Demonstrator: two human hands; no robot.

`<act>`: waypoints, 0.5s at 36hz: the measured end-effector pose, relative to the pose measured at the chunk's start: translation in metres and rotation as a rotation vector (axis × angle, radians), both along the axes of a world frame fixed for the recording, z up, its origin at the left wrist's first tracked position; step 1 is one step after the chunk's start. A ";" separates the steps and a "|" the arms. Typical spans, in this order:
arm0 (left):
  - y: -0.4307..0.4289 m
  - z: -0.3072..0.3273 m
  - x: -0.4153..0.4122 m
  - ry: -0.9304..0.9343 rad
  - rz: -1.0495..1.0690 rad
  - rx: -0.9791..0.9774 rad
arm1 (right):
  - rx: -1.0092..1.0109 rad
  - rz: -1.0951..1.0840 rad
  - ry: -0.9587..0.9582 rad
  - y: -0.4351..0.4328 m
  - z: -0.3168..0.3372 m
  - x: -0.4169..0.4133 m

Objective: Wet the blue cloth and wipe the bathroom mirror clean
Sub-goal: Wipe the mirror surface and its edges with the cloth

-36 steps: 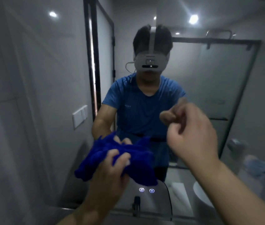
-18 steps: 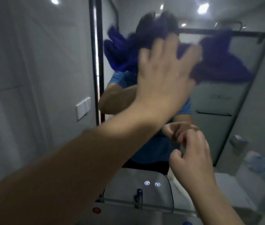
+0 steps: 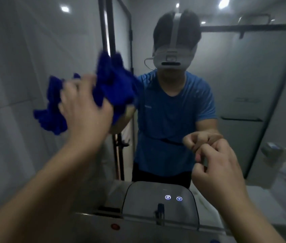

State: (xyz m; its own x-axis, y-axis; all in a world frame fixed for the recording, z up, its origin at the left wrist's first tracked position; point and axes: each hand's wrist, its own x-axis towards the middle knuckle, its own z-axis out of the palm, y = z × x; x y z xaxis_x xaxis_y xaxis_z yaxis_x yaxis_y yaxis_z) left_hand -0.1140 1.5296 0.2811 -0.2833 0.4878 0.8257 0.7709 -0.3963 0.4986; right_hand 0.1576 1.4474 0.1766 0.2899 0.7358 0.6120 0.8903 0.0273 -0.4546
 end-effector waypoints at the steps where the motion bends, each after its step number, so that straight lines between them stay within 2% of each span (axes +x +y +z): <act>1: 0.003 0.025 0.001 -0.098 0.019 0.027 | -0.011 -0.008 0.003 0.000 0.001 -0.002; 3: 0.006 0.056 0.008 -0.143 0.058 0.070 | -0.022 -0.027 0.005 0.000 0.003 -0.007; 5: 0.006 0.059 0.021 -0.002 0.137 0.110 | -0.008 -0.040 0.021 0.000 0.004 -0.012; 8: 0.000 0.021 0.043 0.215 0.157 0.122 | 0.006 -0.054 0.023 -0.001 0.003 -0.015; 11: -0.012 -0.062 0.060 0.387 0.095 0.121 | 0.009 -0.060 0.003 0.000 0.001 -0.013; 13: -0.018 -0.130 0.062 0.432 -0.069 0.059 | 0.002 -0.068 -0.002 0.000 0.000 -0.011; 15: -0.020 -0.197 0.052 0.395 -0.232 -0.029 | -0.002 -0.069 -0.005 0.000 0.000 -0.011; 18: -0.011 -0.287 0.012 0.258 -0.147 -0.313 | 0.011 -0.060 -0.009 0.001 0.000 -0.011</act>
State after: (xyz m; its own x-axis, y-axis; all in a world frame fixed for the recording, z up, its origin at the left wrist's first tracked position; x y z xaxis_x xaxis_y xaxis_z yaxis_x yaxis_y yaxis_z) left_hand -0.1019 1.5187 -0.0060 0.0037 0.7459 0.6660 0.8328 -0.3710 0.4108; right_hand 0.1469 1.4482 0.1767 0.3282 0.7103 0.6227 0.8943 -0.0214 -0.4469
